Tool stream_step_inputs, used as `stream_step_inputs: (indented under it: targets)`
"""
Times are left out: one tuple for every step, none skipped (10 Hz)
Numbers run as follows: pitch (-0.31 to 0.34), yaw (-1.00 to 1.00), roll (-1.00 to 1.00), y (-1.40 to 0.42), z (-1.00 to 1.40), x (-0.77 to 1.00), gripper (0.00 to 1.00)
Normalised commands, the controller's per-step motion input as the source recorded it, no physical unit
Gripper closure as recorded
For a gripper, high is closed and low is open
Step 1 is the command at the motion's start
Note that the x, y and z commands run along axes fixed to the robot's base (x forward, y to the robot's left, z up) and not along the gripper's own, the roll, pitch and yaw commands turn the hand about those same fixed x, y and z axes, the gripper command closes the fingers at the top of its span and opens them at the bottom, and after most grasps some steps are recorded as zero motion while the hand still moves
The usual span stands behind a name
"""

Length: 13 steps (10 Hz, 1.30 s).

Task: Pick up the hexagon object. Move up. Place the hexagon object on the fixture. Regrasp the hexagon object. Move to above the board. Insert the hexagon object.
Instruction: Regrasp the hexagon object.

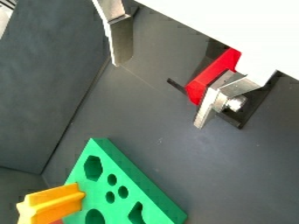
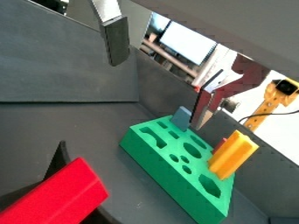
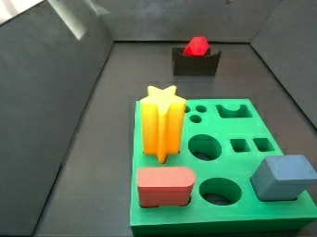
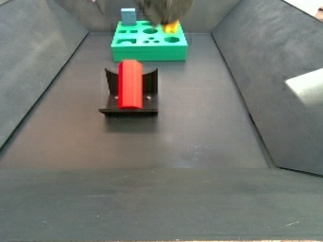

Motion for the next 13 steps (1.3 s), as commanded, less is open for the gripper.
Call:
stream_step_inputs:
  targets:
    - [0.033, 0.02, 1.00, -0.27, 0.09, -0.06, 0.00]
    - [0.034, 0.02, 1.00, -0.10, 0.06, -0.03, 0.00]
    - [0.036, 0.02, 1.00, -0.04, 0.04, -0.01, 0.00]
    - [0.033, 0.02, 1.00, -0.03, 0.02, -0.01, 0.00]
    - [0.029, 0.02, 1.00, -0.03, 0.02, -0.03, 0.00]
    - [0.022, 0.02, 1.00, -0.03, 0.01, -0.03, 0.00]
    - [0.017, 0.02, 1.00, -0.03, 0.00, -0.03, 0.00]
    - [0.010, 0.02, 1.00, -0.02, 0.00, -0.03, 0.00]
    - [0.006, 0.02, 1.00, -0.02, 0.01, -0.03, 0.00]
    - [0.003, 0.02, 1.00, -0.02, 0.01, -0.03, 0.00]
    - [0.000, 0.03, 1.00, -0.02, 0.00, -0.03, 0.00]
    - [0.001, 0.03, 1.00, -0.02, 0.01, -0.02, 0.00]
    - [0.006, 0.03, 1.00, -0.02, 0.01, -0.01, 0.00]
